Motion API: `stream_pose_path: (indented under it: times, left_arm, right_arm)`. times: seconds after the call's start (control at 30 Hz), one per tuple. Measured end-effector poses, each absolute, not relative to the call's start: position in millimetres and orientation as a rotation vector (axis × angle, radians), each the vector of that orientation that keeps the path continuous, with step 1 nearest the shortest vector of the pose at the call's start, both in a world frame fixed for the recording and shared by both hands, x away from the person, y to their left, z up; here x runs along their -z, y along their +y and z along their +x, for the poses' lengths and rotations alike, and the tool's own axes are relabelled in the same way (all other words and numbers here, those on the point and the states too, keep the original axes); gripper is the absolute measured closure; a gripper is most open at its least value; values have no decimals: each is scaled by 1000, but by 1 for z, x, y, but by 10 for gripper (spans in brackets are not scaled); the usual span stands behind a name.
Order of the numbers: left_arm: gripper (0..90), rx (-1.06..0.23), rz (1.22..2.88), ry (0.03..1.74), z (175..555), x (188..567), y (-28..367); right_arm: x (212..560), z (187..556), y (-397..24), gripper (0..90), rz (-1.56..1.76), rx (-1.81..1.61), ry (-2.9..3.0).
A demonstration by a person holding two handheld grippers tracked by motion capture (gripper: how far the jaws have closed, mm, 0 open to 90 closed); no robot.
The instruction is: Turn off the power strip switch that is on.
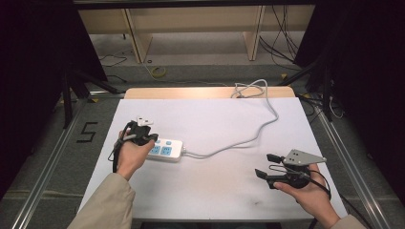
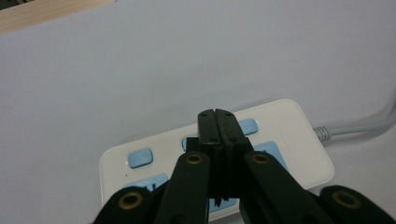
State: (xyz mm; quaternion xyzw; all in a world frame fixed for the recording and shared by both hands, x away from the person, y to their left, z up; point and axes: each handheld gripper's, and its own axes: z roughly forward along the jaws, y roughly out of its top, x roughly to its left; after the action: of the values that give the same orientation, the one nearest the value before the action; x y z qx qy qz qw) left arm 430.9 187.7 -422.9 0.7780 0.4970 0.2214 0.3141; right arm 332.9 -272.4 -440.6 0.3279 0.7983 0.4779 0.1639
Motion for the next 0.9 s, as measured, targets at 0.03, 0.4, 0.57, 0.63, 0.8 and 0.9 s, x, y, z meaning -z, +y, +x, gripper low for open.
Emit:
stream_pose_path:
  times: [0.03,0.4,0.57,0.63,0.8,0.9]
  left_arm:
    - [899,-585,2050,1313,431,423,188]
    - [899,-588,2062,1325,438,425,190]
    - [899,-586,2072,1331,441,426,190]
    - [899,-587,2075,1334,442,427,190]
    - [899,-590,2088,1338,444,429,190]
    - [899,-586,2096,1341,445,429,191]
  right_arm:
    - [441,333,-272,275,932,-1363,2276]
    - [441,333,-272,276,933,-1361,2276]
    - [441,333,-272,275,935,-1359,2277]
    - [441,333,-272,275,933,-1361,2276]
    - [441,333,-272,275,933,-1361,2276]
    - [441,333,-272,275,933,-1359,2277]
